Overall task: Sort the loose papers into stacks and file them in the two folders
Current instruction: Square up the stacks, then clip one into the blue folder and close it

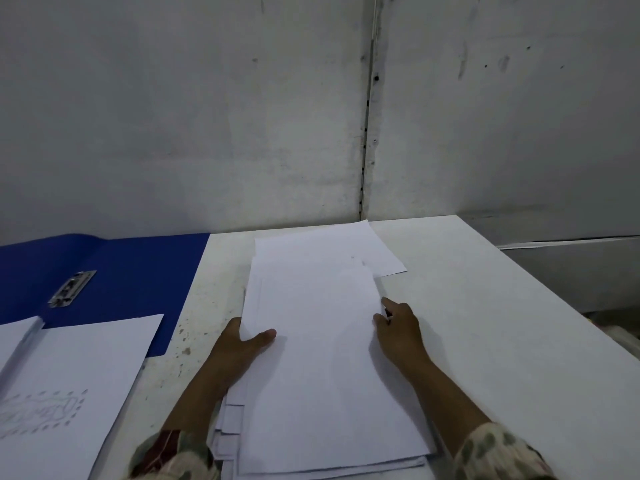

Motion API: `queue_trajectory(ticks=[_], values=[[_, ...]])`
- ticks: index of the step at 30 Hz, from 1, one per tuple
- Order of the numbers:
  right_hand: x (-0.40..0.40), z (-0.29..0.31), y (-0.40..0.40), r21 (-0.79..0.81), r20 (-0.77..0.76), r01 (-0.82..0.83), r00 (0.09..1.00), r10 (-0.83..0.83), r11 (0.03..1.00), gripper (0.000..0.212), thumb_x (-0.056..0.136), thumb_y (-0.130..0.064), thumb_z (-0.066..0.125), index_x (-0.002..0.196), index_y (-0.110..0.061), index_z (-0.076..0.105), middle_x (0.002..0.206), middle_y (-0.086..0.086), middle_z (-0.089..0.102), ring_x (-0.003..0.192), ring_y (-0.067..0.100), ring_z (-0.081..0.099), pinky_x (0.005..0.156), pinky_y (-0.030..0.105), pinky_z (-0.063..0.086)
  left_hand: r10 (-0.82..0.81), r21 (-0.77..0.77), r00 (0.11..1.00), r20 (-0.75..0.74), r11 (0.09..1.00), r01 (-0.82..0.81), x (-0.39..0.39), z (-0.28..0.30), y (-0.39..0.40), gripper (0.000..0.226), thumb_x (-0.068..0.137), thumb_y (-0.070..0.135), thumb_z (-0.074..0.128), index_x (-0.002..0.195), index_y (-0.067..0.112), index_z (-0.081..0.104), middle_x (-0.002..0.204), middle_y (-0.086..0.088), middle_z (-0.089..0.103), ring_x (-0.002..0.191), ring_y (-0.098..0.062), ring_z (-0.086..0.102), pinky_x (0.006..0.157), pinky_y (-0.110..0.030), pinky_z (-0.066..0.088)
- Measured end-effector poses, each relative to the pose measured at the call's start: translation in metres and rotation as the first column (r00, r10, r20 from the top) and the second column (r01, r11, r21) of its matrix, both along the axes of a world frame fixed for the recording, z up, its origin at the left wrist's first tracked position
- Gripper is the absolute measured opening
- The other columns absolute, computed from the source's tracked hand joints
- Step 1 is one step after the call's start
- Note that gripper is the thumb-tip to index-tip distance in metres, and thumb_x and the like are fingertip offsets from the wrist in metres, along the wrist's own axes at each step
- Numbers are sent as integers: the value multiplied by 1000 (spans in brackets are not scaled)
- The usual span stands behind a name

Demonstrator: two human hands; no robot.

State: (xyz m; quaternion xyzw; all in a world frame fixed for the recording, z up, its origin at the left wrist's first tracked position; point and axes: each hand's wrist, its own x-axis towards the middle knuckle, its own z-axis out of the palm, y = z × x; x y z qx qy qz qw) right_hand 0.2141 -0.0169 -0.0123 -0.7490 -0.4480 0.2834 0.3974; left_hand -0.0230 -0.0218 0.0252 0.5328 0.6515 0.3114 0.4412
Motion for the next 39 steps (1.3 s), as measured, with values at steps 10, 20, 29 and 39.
queue_trajectory(ticks=[10, 20, 29, 39], values=[[0, 5, 22, 69, 238, 77, 967, -91, 995, 26, 89, -24, 54, 107, -10, 66, 117, 18, 54, 111, 32, 50, 93, 34, 38, -34, 41, 998, -59, 999, 37, -1, -2, 0, 54, 89, 24, 58, 136, 9, 35, 135, -9, 47, 98, -11, 40, 85, -24, 33], [45, 1, 80, -70, 443, 116, 893, -74, 991, 89, 84, -57, 49, 147, -7, 12, 149, 14, 29, 141, 29, 18, 115, 45, 9, 21, 52, 992, -127, 999, -15, 1, -6, 2, 51, 92, 25, 53, 137, 12, 35, 136, -6, 46, 108, -16, 44, 93, -29, 36], [52, 10, 105, 47, 269, 6, 963, -19, 999, 98, 78, -36, 70, 150, -17, 6, 124, 11, 55, 121, 33, 47, 105, 42, 32, 39, 59, 990, -133, 998, -32, 4, -8, 10, 50, 91, 23, 55, 136, 12, 36, 134, -8, 48, 106, -17, 46, 98, -33, 38], [45, 19, 99, 257, -216, 16, 976, 41, 966, 83, 85, 8, 45, 147, -37, 11, 78, 8, 55, 61, 19, 59, 45, 10, 42, 26, 55, 987, -157, 998, -17, 3, -9, 8, 53, 90, 26, 55, 137, 12, 35, 138, -9, 45, 125, -27, 44, 105, -38, 35]])
